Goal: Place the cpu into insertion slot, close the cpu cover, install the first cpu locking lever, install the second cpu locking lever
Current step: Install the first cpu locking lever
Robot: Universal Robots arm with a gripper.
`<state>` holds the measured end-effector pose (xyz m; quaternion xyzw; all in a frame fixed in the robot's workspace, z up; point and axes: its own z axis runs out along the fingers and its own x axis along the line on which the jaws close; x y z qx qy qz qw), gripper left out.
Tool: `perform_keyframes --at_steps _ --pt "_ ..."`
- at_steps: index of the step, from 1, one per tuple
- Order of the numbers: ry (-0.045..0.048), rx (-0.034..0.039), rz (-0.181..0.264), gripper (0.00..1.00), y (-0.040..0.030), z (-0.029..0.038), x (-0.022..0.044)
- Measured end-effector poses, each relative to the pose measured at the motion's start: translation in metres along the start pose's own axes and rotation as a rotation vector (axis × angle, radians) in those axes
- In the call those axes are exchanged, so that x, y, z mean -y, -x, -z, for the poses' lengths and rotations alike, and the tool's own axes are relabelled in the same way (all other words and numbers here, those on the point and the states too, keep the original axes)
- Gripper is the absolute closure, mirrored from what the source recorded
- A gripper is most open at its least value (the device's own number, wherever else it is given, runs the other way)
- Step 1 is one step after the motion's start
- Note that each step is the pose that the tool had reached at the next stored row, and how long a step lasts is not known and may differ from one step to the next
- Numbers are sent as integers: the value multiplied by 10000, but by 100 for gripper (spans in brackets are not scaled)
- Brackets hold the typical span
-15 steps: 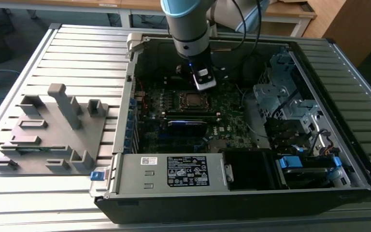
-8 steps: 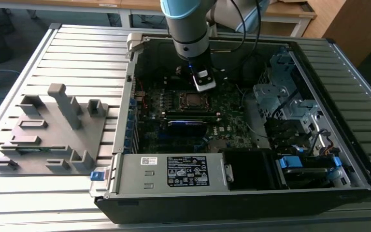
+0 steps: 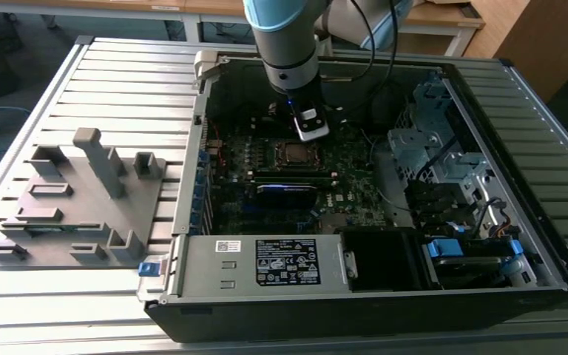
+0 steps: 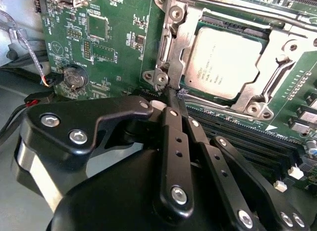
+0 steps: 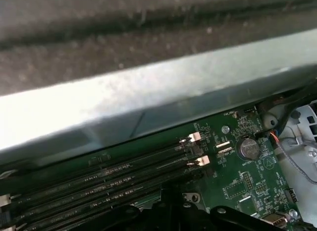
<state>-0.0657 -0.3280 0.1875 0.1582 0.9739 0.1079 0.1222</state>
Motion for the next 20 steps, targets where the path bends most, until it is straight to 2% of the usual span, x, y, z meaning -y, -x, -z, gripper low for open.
perform_keyframes --at_steps 4,8,20 --pt "9 3 -2 90 2 12 -4" --pt "4 2 -1 90 16 78 -20" --pt "0 4 -10 90 83 386 -102"
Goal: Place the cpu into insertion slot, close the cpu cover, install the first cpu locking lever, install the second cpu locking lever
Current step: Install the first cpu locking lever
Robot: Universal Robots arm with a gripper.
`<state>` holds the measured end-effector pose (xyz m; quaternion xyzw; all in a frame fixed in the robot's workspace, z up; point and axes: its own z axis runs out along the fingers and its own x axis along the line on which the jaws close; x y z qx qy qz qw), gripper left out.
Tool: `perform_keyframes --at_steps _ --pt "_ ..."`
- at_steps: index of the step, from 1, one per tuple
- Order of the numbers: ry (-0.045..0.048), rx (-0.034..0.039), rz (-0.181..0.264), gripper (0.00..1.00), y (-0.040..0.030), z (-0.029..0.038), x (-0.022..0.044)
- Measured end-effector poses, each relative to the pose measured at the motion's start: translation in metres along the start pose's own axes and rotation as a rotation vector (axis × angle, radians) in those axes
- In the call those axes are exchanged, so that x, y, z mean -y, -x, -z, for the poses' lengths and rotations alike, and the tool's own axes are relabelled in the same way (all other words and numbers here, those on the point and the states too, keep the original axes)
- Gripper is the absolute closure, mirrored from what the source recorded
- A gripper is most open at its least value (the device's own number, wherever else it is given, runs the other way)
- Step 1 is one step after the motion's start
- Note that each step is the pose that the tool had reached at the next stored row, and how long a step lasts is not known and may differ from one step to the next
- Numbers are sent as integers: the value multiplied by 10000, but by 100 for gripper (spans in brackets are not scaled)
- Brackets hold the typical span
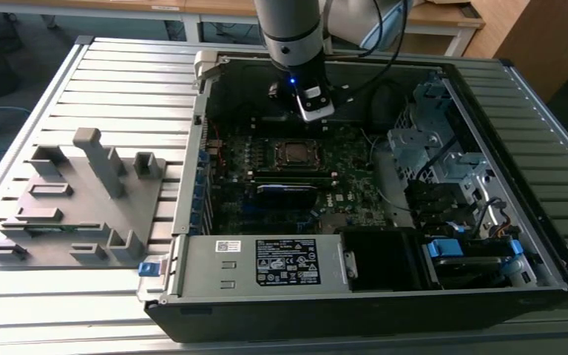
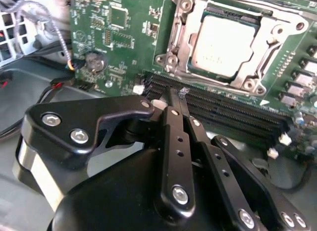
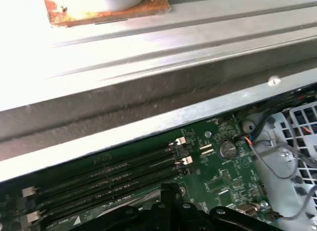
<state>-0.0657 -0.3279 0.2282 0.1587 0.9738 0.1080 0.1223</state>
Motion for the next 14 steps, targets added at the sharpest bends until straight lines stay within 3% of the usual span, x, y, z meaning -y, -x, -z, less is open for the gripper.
perform_keyframes --at_steps 6,9,14 --pt "-20 -17 -1 90 1 1 -1" --pt "-211 -252 -22 90 8 -4 -2" --pt "-616 -731 -62 90 22 -15 -5"
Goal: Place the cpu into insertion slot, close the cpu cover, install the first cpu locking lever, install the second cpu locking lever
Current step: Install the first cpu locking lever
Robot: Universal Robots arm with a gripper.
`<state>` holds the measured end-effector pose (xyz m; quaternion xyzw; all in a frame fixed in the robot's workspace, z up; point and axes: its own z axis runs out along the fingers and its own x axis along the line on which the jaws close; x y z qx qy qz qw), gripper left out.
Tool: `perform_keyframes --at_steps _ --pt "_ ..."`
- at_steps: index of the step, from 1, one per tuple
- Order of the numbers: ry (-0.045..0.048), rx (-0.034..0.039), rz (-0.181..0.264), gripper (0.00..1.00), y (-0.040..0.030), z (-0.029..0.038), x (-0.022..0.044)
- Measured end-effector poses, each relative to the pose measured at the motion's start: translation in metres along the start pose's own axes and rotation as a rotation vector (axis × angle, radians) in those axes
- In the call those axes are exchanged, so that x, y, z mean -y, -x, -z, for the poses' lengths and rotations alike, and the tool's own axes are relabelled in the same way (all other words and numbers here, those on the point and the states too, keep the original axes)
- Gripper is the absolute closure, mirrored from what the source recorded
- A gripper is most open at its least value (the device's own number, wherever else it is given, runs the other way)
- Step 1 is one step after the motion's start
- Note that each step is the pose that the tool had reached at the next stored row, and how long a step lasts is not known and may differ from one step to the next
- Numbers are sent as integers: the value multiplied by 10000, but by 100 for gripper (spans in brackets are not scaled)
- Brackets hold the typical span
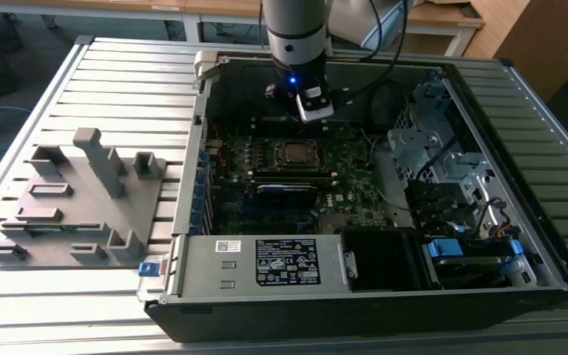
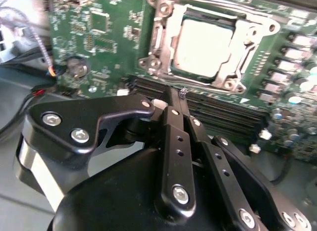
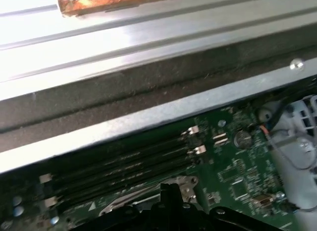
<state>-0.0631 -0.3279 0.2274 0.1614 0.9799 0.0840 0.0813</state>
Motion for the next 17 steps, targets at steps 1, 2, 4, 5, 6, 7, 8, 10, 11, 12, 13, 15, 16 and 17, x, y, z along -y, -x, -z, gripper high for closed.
perform_keyframes --at_steps 1,2,4,5,6,7,8,10,11,12,13,15,16,17 --pt "-84 -92 -6 90 3 -1 -1" --pt "-172 -178 -10 90 5 -2 -1" --pt "-363 -360 -21 90 10 -5 -2" --pt "-452 -445 -25 90 13 -7 -3" --pt "-535 -522 -29 90 15 -9 -4" --pt "-579 -557 -31 90 15 -10 -3" --pt "-580 -557 -31 90 14 -10 -3" --pt "-583 -557 -31 90 14 -10 -3" --pt "-585 -558 -31 90 15 -9 -3" --pt "-585 -558 -30 90 15 -9 -3" --pt "-585 -557 -30 90 15 -9 -3" --pt "-677 -532 22 90 16 -10 -5" --pt "-805 -494 69 90 15 -9 -4" --pt "-956 -447 120 90 15 -10 -4"
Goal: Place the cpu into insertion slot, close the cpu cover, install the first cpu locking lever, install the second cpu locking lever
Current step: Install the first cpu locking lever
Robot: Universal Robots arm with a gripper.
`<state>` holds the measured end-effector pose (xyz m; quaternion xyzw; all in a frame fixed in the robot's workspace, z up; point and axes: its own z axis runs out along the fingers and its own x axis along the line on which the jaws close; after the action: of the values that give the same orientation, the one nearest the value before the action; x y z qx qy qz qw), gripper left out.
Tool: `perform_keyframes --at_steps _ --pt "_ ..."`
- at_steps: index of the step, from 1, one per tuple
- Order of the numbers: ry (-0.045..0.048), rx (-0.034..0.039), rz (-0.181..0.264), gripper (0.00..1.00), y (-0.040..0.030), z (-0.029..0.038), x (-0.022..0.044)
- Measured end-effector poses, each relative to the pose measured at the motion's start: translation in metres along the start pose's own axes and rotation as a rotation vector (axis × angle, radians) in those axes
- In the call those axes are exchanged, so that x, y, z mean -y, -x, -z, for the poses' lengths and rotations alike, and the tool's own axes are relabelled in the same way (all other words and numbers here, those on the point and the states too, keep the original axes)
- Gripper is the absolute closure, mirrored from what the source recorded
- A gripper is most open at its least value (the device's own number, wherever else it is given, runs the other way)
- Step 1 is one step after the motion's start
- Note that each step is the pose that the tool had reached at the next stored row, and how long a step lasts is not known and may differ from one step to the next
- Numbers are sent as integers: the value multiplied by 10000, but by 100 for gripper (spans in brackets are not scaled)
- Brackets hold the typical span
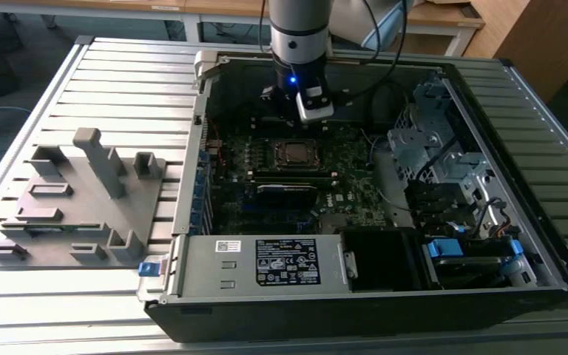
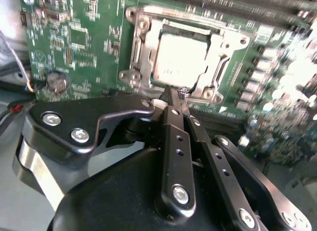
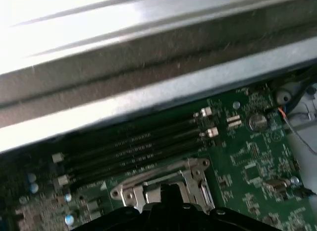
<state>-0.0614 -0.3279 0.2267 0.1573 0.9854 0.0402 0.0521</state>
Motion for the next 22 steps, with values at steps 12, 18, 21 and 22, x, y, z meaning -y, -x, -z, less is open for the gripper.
perform_keyframes --at_steps 12,18,21,22 --pt "-289 39 1159 90 3 -53 3" --pt "-240 -6 1788 90 6 -69 17" --pt "-237 -9 1841 90 18 -67 57" --pt "-236 -10 1852 90 25 -66 75"
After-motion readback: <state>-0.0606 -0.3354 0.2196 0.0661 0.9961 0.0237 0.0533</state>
